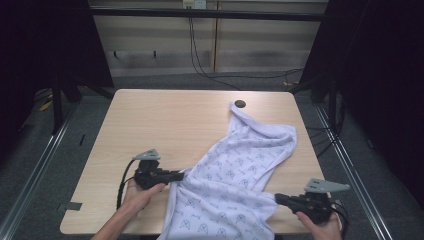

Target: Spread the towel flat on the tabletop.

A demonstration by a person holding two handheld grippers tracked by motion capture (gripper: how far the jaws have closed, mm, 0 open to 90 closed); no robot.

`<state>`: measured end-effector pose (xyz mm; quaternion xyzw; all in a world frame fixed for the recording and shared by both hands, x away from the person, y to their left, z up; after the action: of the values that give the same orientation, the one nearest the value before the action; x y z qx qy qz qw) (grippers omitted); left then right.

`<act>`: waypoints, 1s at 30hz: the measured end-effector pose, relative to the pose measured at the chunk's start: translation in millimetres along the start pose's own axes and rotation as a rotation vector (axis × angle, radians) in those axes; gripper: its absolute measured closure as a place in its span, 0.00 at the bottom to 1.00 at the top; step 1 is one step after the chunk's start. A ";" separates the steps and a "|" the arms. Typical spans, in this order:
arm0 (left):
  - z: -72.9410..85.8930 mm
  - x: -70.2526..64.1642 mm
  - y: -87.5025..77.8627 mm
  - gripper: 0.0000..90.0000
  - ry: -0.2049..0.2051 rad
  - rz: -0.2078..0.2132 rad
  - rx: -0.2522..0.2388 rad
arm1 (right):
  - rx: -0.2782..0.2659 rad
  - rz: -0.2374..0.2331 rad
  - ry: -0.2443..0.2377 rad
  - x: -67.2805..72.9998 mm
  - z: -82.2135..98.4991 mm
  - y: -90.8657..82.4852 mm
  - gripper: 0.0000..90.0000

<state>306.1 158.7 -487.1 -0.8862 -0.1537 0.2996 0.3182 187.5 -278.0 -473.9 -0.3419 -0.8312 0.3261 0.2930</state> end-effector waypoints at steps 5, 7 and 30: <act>30.0 -13.8 -28.0 0.95 -0.005 0.042 -0.012 | -0.031 0.010 0.041 -2.1 22.0 -29.7 1.00; 42.3 -21.3 -26.6 0.93 -0.025 0.063 0.024 | 0.007 0.007 0.026 4.4 26.7 -29.4 1.00; -13.0 17.5 46.7 0.87 0.045 -0.101 0.234 | 0.144 0.131 0.027 -30.8 -24.2 48.4 0.65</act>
<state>331.7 125.7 -517.3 -0.8406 -0.1551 0.2793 0.4374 241.2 -266.4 -503.1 -0.3780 -0.7774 0.3990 0.3060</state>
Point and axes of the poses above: each handheld gripper's, and its own axes: y roughly forward along the jaws, z roughly out of its underside, x roughly to its left, the point moved 3 cm from there along y, roughly forward along the jaws, and after that the axes turned 14 degrees about x, right-handed, at the moved point
